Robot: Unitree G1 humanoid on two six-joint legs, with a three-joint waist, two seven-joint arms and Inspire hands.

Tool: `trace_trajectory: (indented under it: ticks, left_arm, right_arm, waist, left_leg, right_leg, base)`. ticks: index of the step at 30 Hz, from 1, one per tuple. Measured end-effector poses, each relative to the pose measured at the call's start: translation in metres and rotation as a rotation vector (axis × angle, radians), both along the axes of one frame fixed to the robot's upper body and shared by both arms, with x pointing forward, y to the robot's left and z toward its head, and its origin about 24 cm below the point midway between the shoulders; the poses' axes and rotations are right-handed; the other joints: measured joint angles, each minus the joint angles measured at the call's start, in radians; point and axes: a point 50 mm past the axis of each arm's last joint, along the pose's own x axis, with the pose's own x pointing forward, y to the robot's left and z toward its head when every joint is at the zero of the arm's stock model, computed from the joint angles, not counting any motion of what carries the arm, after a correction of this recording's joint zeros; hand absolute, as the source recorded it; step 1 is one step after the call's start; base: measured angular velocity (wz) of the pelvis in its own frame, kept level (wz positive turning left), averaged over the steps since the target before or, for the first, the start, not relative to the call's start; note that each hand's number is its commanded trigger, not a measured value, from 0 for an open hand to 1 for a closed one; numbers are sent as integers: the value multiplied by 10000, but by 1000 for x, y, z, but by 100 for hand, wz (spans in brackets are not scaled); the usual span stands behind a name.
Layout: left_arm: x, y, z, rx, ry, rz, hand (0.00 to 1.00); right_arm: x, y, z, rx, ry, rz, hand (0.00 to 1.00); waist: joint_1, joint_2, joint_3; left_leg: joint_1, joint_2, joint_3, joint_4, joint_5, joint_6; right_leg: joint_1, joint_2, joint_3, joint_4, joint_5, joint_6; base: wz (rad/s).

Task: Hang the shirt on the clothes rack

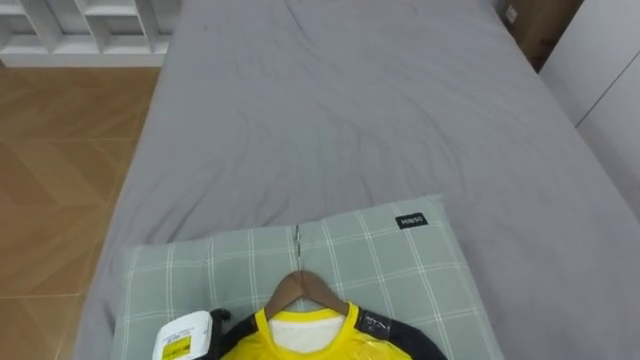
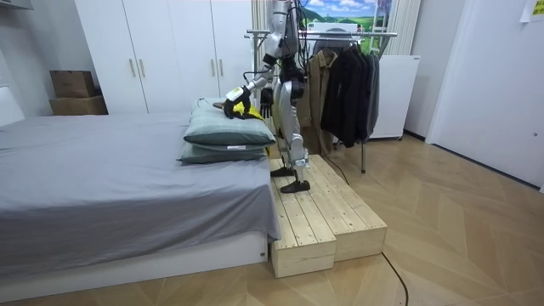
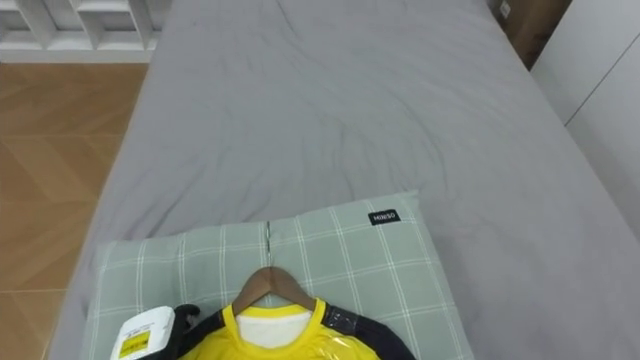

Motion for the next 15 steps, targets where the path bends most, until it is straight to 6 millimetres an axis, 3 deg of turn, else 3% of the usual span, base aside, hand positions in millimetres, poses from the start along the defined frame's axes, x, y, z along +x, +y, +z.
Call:
trace_trajectory:
  ticks: [5, 15]
  left_arm:
    - [-8, -2, -6, -108, 412, -30, 78]
    - [-16, -6, -12, -309, 882, -32, 83]
  right_arm:
    - [0, 0, 0, -5, 3, 0, 0]
    - [0, 0, 0, -5, 3, 3, 0]
  waist:
    - [4, -10, 6]
    - [8, -31, 19]
  left_leg:
    - [20, -5, -1, 0, 0, 0]
    - [21, -5, 19, 2, 0, 0]
  right_leg:
    - [32, 2, 6, -25, -1, 2]
    - [27, 8, 93, -39, -2, 3]
  base:
    - [0]
    - [0]
